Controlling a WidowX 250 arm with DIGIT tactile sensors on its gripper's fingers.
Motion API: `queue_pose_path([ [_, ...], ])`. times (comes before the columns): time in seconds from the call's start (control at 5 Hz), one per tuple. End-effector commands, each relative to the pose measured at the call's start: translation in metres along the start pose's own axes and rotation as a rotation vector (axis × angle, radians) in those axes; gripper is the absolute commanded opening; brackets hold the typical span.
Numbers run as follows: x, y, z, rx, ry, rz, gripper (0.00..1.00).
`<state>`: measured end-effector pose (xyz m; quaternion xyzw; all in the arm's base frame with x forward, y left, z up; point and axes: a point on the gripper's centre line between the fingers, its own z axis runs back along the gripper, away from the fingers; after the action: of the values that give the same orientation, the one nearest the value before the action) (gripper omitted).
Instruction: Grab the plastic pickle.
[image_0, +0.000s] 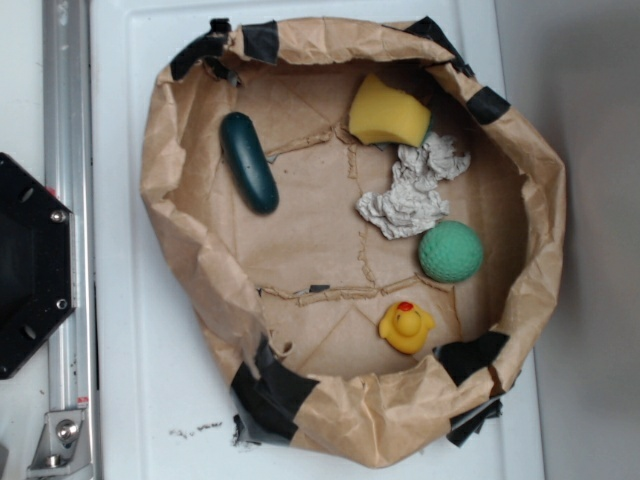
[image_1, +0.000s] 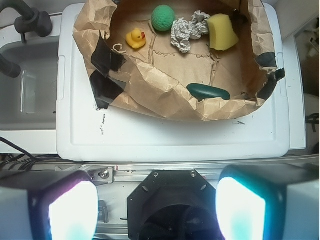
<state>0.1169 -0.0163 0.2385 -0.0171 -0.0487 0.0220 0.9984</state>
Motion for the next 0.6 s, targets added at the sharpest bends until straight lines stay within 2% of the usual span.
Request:
queue_pose_path([
  [0.0,0.000,0.000,0.000,0.000,0.000,0.000,1.00],
  [0.4,0.034,0.029,-0.032,0.031,0.029,0.053,1.00],
])
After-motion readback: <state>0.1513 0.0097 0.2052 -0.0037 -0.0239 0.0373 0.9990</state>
